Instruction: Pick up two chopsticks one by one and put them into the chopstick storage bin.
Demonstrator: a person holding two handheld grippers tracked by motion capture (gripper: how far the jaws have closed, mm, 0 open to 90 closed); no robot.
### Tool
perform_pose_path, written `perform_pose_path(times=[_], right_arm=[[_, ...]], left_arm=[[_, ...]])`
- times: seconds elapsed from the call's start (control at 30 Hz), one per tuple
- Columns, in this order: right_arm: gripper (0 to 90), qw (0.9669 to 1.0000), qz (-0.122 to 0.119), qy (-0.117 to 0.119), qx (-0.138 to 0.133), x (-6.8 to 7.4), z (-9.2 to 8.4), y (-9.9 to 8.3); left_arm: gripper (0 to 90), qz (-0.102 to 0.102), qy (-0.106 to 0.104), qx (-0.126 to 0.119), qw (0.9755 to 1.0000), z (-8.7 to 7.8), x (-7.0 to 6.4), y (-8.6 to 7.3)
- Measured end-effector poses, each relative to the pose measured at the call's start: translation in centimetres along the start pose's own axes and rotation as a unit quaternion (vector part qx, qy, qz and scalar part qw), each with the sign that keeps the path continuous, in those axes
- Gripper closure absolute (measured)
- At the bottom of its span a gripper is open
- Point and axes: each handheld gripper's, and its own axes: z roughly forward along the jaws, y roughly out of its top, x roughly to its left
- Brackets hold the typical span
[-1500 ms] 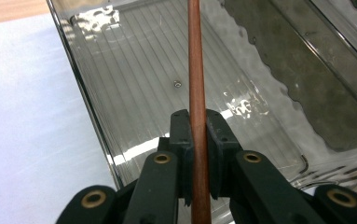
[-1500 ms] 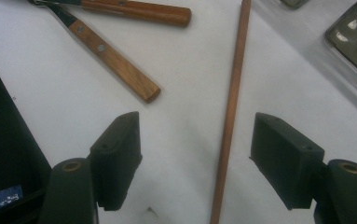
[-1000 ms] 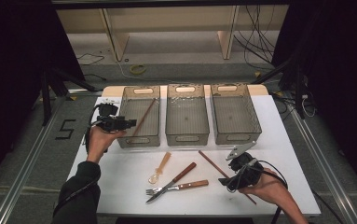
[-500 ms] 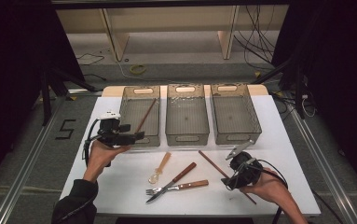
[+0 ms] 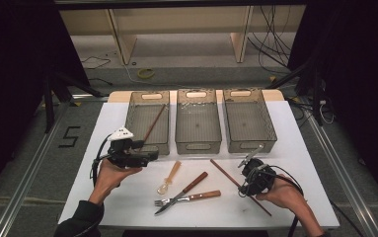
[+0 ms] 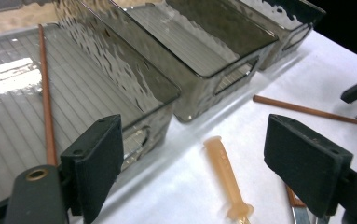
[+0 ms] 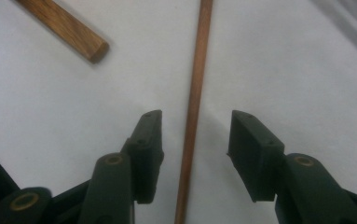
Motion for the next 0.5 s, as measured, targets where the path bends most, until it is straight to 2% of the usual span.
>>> perform_pose_path(times=[0.2,0.5], right_arm=[[62.6,0.9997,-0.005,0.003,0.022,-0.2,0.8,0.8],[71.1,0.9989,-0.013,0.0,0.046,-0.2,1.4,1.6]], left_arm=[[19.1,0.017,-0.008,0.005,0.9998,0.2,-1.1,-0.6],[18.0,0.028,-0.013,0.015,0.9994,0.3,-1.9,-1.3]])
